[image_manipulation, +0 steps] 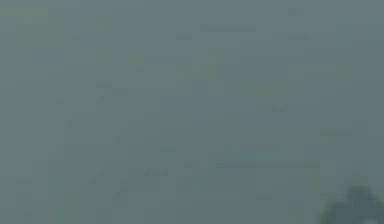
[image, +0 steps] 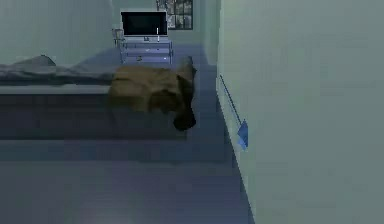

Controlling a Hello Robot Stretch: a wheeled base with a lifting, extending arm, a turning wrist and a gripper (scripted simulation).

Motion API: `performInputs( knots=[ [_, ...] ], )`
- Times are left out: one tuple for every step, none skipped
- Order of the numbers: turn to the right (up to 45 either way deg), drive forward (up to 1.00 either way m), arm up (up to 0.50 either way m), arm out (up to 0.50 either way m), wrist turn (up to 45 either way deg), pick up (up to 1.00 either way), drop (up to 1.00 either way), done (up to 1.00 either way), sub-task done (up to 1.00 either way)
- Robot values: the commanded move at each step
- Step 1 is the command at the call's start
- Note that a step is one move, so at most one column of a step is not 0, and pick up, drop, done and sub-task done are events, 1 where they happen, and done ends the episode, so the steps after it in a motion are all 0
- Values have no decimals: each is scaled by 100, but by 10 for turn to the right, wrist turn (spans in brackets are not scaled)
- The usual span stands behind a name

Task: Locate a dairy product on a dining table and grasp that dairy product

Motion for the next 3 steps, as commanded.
performInputs(
  knots=[
    [-450, 0, 0, 0, 0, 0, 0, 0, 0],
    [-450, 0, 0, 0, 0, 0, 0, 0, 0],
    [-450, 0, 0, 0, 0, 0, 0, 0, 0]
  ],
)
